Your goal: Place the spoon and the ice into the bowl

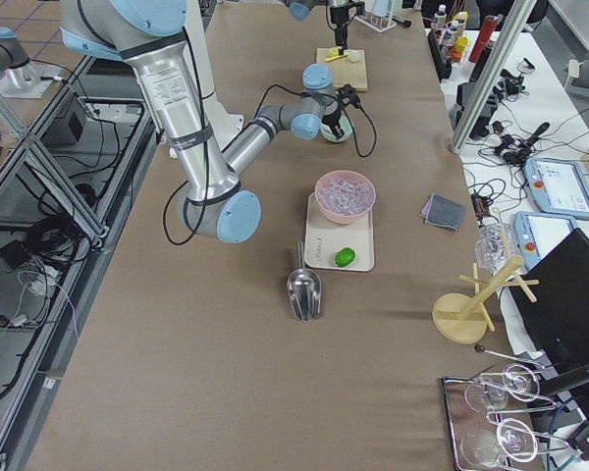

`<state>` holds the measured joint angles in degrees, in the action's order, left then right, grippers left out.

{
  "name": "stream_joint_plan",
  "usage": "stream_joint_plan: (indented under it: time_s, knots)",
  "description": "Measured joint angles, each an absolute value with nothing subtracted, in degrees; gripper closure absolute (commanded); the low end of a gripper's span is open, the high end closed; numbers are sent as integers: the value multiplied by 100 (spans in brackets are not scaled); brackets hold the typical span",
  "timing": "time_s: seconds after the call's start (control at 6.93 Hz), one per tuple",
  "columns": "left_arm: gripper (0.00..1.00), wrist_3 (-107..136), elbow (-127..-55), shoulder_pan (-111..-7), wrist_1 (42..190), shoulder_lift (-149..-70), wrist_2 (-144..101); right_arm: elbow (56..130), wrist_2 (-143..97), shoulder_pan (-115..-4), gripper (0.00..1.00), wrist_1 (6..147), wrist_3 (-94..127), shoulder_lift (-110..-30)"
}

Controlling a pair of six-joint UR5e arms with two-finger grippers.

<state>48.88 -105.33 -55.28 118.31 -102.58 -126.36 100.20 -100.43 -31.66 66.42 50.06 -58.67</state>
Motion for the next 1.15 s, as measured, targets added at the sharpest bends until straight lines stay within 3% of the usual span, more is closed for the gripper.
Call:
stream_joint_plan:
  time_s: [0.29,0.43,0.58,1.15]
  knots:
    - [2,4731,-10439,-5614,11838,-10221,-12707,9696,-9252,-2603,100,6838,5570,-5296]
    - [2,4720,-10420,-5621,11838,-10219,-12714,9604,-9122,-2536,45,6879,5648,-5189]
    - [2,4721,-10414,-5623,11839,-10212,-12716,9563,-9026,-2515,0,6897,5730,-5149]
    - [2,4719,-10408,-5625,11825,-10141,-12724,9668,-9038,-2671,0,6901,6025,-5252]
